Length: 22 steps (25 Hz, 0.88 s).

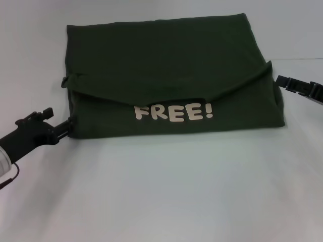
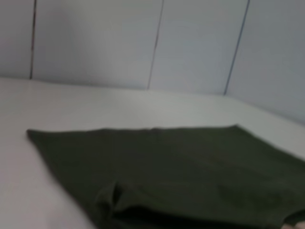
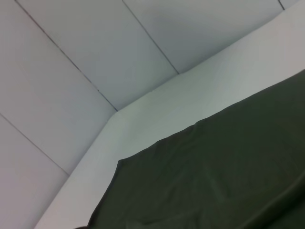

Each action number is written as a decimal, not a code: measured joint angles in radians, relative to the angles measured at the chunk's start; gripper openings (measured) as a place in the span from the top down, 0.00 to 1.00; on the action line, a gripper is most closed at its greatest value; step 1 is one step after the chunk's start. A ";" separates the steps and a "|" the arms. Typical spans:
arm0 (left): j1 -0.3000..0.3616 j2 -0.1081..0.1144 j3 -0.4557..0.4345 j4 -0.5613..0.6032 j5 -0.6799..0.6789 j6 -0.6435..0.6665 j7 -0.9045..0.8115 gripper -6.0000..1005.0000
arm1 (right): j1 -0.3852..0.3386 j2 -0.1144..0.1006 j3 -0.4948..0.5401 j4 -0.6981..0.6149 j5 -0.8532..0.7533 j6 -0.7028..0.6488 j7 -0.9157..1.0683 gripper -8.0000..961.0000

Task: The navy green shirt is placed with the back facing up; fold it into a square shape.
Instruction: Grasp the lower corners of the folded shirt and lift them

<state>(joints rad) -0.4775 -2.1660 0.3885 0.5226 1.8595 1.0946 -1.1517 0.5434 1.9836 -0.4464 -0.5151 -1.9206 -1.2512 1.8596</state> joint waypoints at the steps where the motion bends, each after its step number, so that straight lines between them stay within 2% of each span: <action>1: -0.002 0.000 0.003 -0.008 0.001 -0.021 0.013 0.23 | 0.002 0.000 0.000 0.000 0.000 0.000 0.006 0.35; 8: -0.008 -0.001 0.063 -0.028 0.003 -0.122 0.062 0.23 | 0.008 0.007 0.002 0.000 0.006 0.020 0.026 0.35; 22: -0.020 -0.003 0.087 -0.037 0.058 -0.131 0.062 0.23 | 0.008 0.011 0.002 0.003 0.006 0.042 0.021 0.35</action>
<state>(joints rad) -0.4973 -2.1691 0.4750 0.4860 1.9175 0.9634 -1.0896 0.5514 1.9943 -0.4445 -0.5125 -1.9142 -1.2091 1.8807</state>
